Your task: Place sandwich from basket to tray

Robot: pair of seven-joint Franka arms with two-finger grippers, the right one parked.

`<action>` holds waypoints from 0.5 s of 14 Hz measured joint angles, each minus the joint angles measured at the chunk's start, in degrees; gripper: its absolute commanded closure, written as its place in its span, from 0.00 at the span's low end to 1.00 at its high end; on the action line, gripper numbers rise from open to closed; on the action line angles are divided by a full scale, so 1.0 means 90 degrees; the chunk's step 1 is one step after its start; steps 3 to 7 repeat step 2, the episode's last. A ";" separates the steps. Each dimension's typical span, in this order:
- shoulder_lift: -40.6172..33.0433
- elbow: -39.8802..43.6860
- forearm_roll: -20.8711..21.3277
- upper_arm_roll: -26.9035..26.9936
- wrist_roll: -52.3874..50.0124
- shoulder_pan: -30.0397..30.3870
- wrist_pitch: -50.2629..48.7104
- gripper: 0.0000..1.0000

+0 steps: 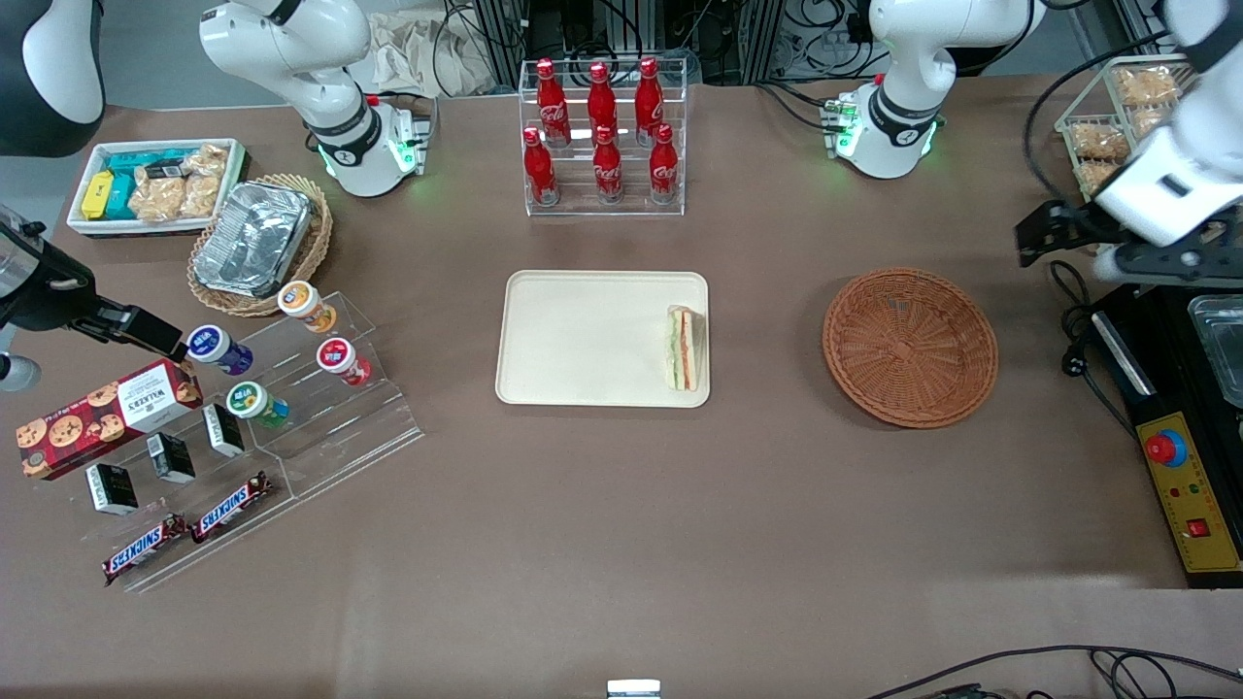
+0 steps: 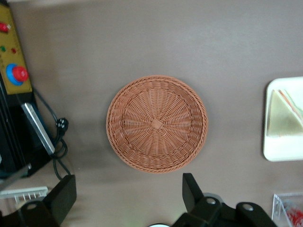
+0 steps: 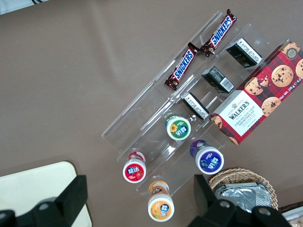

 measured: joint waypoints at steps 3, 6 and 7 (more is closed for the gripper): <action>-0.0002 -0.0002 -0.0027 0.0171 0.0280 -0.0045 0.0000 0.00; -0.0002 -0.0002 -0.0027 0.0171 0.0280 -0.0045 0.0000 0.00; -0.0002 -0.0002 -0.0027 0.0171 0.0280 -0.0045 0.0000 0.00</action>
